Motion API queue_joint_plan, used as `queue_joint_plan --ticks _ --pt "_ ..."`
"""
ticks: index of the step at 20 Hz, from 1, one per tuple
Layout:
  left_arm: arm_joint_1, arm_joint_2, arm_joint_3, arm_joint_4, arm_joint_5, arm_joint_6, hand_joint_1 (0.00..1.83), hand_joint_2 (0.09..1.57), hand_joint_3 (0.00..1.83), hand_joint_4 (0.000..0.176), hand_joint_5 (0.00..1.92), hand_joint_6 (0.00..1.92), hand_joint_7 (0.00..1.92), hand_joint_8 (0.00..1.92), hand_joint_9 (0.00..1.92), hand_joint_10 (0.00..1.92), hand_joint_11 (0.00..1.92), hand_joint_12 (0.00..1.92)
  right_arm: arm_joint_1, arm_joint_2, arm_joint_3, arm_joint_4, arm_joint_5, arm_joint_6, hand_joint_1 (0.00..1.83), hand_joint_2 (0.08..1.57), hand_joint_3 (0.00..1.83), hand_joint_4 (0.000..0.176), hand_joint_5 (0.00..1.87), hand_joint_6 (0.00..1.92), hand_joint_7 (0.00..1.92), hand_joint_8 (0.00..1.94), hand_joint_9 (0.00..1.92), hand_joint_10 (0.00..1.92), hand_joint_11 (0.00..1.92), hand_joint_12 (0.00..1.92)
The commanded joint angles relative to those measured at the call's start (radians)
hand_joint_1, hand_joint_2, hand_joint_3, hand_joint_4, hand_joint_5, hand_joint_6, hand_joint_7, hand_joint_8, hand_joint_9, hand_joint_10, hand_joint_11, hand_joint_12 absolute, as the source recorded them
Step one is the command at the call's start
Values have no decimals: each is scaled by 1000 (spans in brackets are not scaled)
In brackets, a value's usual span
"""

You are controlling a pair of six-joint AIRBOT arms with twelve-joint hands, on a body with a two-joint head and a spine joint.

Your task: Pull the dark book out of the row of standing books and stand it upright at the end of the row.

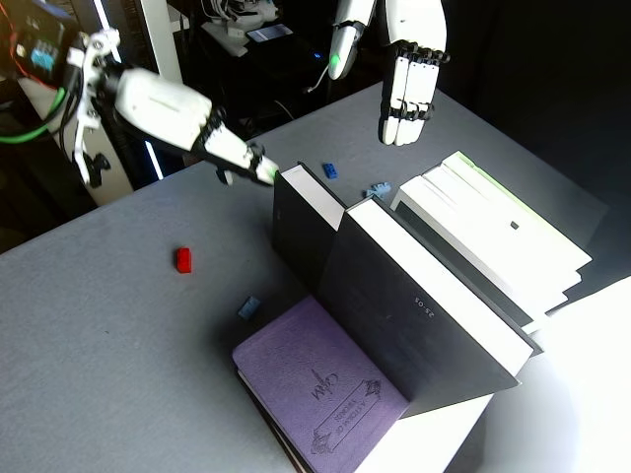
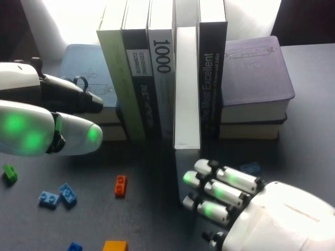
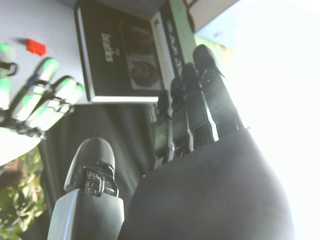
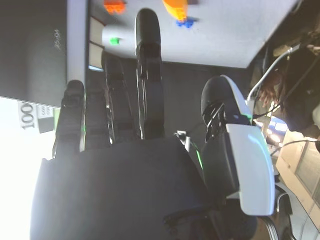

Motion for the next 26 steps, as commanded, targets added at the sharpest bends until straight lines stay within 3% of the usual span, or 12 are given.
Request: queue_joint_plan --ticks 1,5,6,9,15,17,18,19,22,23,25,26 --pt "-14 7 -3 8 -87 -2 168 1328 4 4 228 2 257 3 292 3 373 4 14 11 -16 -60 81 -3 0 1256 2 0 1036 9 292 8 6 0 0 0" --pt "-14 7 -3 8 -85 -2 93 1317 4 22 276 3 288 0 337 1 434 10 36 59 -68 -59 130 0 0 1248 0 0 1006 0 296 8 28 11 0 0" --pt "-14 7 -3 8 -85 -2 122 1331 5 7 245 0 247 0 286 0 371 0 42 77 -84 -59 134 0 0 1254 1 0 1023 8 327 17 42 15 0 0" --pt "-15 7 -4 8 -85 -2 162 1315 0 7 282 10 289 8 333 10 426 16 61 105 -101 -59 176 1 0 1254 1 0 1022 7 277 0 21 5 0 0" --pt "-16 7 -5 8 -85 -2 111 1333 3 10 230 3 258 2 299 2 378 3 130 174 -70 -60 227 58 0 1252 0 0 1030 9 270 0 1 0 0 0" --pt "-16 7 -5 8 -85 -2 150 1335 1 0 225 0 257 1 294 1 371 0 127 190 -48 -60 210 66 0 1260 3 0 1036 11 299 13 11 4 0 0" --pt "-16 7 -5 8 -85 -2 140 1318 0 13 263 15 283 10 324 12 414 17 122 202 -34 -60 186 86 0 1251 0 0 1040 12 284 5 5 2 0 0" --pt "-16 7 -5 8 -85 -2 140 1324 0 11 228 3 244 1 296 2 373 4 119 225 -13 -80 134 147 0 1254 0 0 1034 9 267 2 0 0 0 0" --pt "-16 7 -4 9 -84 -2 109 1330 0 15 262 4 294 5 343 5 430 14 102 295 67 -362 -17 464 2 1248 0 0 1005 2 294 10 18 7 0 0" --pt "-16 7 -4 9 -84 -2 77 1333 2 20 268 2 298 2 345 2 437 12 107 297 83 -366 -33 459 0 1247 0 0 1000 1 281 4 15 5 0 0" --pt "-16 7 -4 9 -84 -2 148 1328 0 5 250 1 284 3 321 4 401 5 118 319 121 -366 -92 473 7 1256 1 0 990 0 323 17 50 18 0 0" --pt "-17 7 -4 9 -84 -2 158 1326 0 3 250 1 286 3 323 4 403 6 125 343 137 -372 -147 526 9 1257 1 0 989 0 326 17 54 19 0 0"
